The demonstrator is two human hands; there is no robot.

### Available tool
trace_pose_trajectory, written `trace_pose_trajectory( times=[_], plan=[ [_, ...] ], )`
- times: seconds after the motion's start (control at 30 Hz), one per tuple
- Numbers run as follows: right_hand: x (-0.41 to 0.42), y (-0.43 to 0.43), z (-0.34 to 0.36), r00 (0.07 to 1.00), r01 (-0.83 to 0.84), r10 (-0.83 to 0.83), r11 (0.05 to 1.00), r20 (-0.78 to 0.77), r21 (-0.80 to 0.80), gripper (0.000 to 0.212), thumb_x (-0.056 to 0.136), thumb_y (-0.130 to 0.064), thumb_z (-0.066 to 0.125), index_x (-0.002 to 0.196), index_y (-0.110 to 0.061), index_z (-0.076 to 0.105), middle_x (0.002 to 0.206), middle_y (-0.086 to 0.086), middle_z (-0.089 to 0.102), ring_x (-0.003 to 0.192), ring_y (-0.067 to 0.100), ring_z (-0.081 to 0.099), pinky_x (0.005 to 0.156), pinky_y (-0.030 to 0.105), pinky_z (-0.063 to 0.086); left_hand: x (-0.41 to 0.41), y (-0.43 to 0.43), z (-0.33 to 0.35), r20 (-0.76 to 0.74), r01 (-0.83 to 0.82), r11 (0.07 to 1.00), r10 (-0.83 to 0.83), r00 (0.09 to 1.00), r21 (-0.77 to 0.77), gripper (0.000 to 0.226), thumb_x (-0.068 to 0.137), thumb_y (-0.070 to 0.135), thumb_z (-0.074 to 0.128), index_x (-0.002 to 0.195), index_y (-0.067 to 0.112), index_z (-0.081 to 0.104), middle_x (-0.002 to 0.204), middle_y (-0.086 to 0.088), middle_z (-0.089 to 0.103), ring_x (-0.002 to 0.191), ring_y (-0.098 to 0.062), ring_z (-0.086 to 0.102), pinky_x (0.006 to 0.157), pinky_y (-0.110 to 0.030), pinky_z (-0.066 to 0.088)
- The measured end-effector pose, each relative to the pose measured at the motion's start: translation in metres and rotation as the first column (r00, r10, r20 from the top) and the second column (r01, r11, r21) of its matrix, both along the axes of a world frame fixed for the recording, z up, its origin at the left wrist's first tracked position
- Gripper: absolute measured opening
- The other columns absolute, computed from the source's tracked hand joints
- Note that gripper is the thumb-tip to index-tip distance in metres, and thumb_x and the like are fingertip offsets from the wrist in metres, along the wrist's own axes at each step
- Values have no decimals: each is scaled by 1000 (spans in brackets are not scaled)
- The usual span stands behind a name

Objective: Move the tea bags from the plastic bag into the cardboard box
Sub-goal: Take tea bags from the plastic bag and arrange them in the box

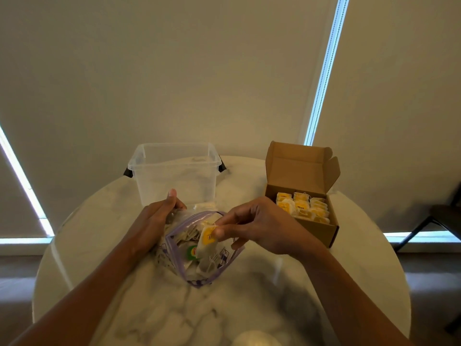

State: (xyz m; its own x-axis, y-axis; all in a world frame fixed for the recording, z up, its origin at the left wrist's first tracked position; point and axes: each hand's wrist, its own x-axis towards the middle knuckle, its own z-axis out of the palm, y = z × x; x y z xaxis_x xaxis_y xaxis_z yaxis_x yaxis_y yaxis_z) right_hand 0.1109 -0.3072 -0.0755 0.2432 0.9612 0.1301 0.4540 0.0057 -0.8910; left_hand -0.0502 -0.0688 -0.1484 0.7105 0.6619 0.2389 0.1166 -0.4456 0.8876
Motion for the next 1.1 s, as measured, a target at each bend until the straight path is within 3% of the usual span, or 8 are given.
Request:
trace_pose_trajectory(
  times=[0.3, 0.43, 0.53, 0.63, 0.7, 0.87, 1.1],
  plan=[
    [19, -13, 7, 987, 159, -155, 983, -42, 88, 25, 91, -39, 79, 110, -24, 84, 101, -4, 82, 93, 21, 76, 82, 38, 63, 1, -3, 2, -5, 4, 1000, -4, 1000, -17, 79, 109, 76, 25, 96, 20, 79, 94, -2, 81, 101, -31, 74, 104, -56, 54],
    [31, -25, 13, 965, 245, -223, 954, -138, 173, 21, 93, -31, 79, 110, -20, 83, 101, -2, 81, 92, 16, 76, 82, 28, 61, 0, -9, 6, 3, 2, 999, -2, 1000, -38, 76, 108, 75, 30, 94, 18, 80, 93, -4, 81, 99, -30, 74, 103, -53, 55],
    [51, -38, 18, 882, 469, -421, 834, -213, 290, 21, 95, -32, 77, 113, -21, 82, 102, -6, 82, 95, 14, 77, 83, 28, 62, -2, -12, 8, 7, 19, 999, -18, 1000, -32, 74, 107, 75, 37, 95, 18, 81, 92, -6, 81, 97, -33, 75, 100, -53, 56],
    [78, -45, 7, 706, 677, -703, 634, -86, 374, 21, 94, -39, 77, 113, -29, 81, 97, -15, 80, 88, 4, 76, 81, 25, 64, -4, -13, 10, 44, 71, 997, -69, 997, -32, 64, 110, 67, 44, 92, 16, 78, 90, -8, 78, 90, -30, 73, 91, -48, 53],
    [90, -47, -2, 659, 699, -752, 601, -23, 387, 22, 95, -36, 77, 116, -30, 80, 101, -17, 79, 88, 2, 76, 82, 25, 64, -5, -13, 10, 78, 131, 991, -128, 989, -36, 58, 109, 64, 51, 91, 13, 71, 89, -14, 73, 83, -26, 68, 85, -45, 50],
    [100, -47, -10, 638, 677, -759, 632, 128, 377, 18, 97, -32, 76, 115, -30, 80, 99, -19, 76, 82, -3, 74, 79, 16, 60, -5, -14, 9, 60, 153, 986, -150, 987, -65, 49, 107, 54, 59, 92, 8, 68, 89, -20, 68, 81, -23, 69, 80, -44, 50],
    [96, -32, -17, 742, 570, -599, 800, 301, 188, 9, 100, -36, 72, 108, -36, 75, 102, -23, 68, 94, 1, 65, 75, 13, 47, -6, -17, 11, 59, 155, 986, -151, 987, -65, 49, 107, 53, 57, 88, 9, 68, 79, -10, 69, 74, -21, 70, 77, -42, 51]
  ],
)
